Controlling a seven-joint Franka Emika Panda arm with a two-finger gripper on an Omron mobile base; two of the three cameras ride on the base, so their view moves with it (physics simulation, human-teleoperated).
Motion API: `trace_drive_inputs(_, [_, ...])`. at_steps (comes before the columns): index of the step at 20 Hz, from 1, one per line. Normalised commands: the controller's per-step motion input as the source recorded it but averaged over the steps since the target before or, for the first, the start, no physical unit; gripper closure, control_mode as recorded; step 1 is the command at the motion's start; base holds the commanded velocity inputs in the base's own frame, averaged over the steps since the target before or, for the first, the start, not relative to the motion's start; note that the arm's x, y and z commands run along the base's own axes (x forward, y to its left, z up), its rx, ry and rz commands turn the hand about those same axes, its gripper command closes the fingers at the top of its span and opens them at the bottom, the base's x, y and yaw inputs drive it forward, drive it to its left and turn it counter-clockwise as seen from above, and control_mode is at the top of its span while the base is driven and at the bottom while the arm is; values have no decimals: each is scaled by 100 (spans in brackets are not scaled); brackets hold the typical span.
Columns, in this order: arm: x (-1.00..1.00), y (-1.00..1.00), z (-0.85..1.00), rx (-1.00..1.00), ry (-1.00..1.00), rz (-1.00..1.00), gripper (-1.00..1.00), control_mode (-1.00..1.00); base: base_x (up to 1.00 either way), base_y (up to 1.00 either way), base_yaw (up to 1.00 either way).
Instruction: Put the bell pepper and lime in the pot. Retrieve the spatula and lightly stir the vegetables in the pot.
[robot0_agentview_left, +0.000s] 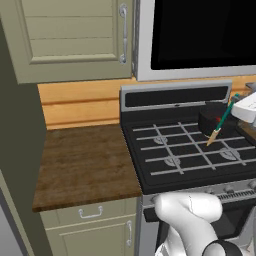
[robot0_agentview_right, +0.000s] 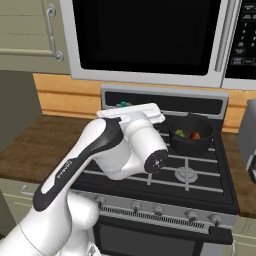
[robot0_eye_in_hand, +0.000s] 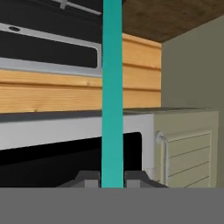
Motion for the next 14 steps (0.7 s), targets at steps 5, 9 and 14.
trace_drive_inputs(5, [3, -40, 5, 0, -12, -11, 100, -100, 0, 0, 0])
trace_drive_inputs(9, [7, -40, 26, 3, -8, -11, 100, -100, 0, 0, 0])
trace_drive_inputs(14, [1, -45, 37, 9, -1, -10, 100, -100, 0, 0, 0])
